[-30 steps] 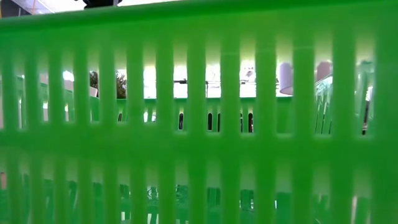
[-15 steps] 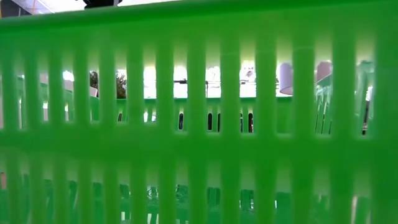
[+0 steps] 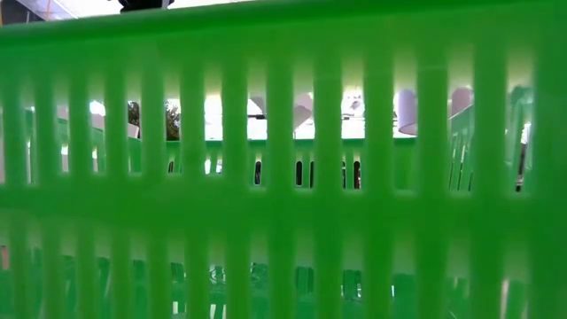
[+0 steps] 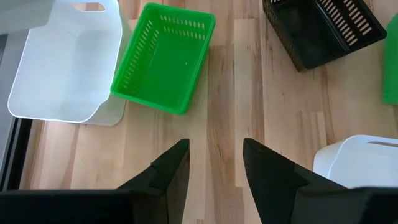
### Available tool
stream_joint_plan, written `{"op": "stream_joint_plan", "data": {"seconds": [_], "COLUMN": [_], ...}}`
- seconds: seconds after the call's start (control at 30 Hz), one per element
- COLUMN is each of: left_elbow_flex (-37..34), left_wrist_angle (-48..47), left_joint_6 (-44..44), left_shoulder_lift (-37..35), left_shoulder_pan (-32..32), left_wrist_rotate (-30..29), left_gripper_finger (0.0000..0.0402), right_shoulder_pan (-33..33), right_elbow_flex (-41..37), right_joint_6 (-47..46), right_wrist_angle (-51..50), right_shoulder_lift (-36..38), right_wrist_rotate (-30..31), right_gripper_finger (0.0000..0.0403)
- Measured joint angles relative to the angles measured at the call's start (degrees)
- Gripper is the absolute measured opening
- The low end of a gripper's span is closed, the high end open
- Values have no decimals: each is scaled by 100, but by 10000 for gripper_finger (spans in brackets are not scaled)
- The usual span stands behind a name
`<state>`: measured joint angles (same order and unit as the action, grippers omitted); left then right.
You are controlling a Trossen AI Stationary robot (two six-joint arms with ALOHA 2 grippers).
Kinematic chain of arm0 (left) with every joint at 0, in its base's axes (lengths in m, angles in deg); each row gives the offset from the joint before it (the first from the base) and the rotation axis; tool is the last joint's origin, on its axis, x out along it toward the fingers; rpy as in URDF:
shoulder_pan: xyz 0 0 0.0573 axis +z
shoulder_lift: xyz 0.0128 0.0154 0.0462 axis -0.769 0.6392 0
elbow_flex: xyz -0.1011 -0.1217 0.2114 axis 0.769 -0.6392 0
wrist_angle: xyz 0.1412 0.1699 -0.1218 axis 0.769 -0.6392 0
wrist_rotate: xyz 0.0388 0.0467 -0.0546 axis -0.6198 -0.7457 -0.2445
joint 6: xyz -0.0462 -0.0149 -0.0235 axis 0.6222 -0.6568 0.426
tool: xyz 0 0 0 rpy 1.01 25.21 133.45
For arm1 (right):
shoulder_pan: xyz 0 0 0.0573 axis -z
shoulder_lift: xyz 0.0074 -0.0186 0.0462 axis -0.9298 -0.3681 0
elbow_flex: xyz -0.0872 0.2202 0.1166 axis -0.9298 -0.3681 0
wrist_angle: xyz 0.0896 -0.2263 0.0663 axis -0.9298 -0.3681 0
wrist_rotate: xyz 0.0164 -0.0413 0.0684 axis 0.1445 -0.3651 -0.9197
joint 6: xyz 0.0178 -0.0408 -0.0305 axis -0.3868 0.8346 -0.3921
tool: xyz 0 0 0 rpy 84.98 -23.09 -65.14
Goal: Stack baskets by color
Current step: Stack the bottom right white bin on top of the top white bin
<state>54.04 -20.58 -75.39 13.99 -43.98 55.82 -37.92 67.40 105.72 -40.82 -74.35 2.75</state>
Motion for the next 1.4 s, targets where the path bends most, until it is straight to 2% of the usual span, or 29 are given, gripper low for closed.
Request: {"op": "stream_joint_plan", "data": {"seconds": [0.33, 0.67, 0.97, 1.4], "left_elbow_flex": [-2, -2, -2, -2], "left_wrist_angle": [-187, -193, -194, -192], "left_joint_6": [42, 40, 40, 40], "left_shoulder_lift": [0, 0, 0, 0], "left_shoulder_pan": [0, 0, 0, 0], "left_wrist_rotate": [4, 2, 2, 0], "left_gripper_finger": [136, 136, 136, 136], "right_shoulder_pan": [-2, -2, -2, -2], "right_elbow_flex": [1956, 3200, 3351, 3351], "right_joint_6": [233, 657, 1030, 1491], "right_wrist_angle": [-2118, -3449, -3649, -3853], "right_shoulder_lift": [-1256, -2287, -2683, -2772], "right_wrist_rotate": [-3, -22, -24, -42], "right_gripper_finger": [0, 0, 0, 0]}}
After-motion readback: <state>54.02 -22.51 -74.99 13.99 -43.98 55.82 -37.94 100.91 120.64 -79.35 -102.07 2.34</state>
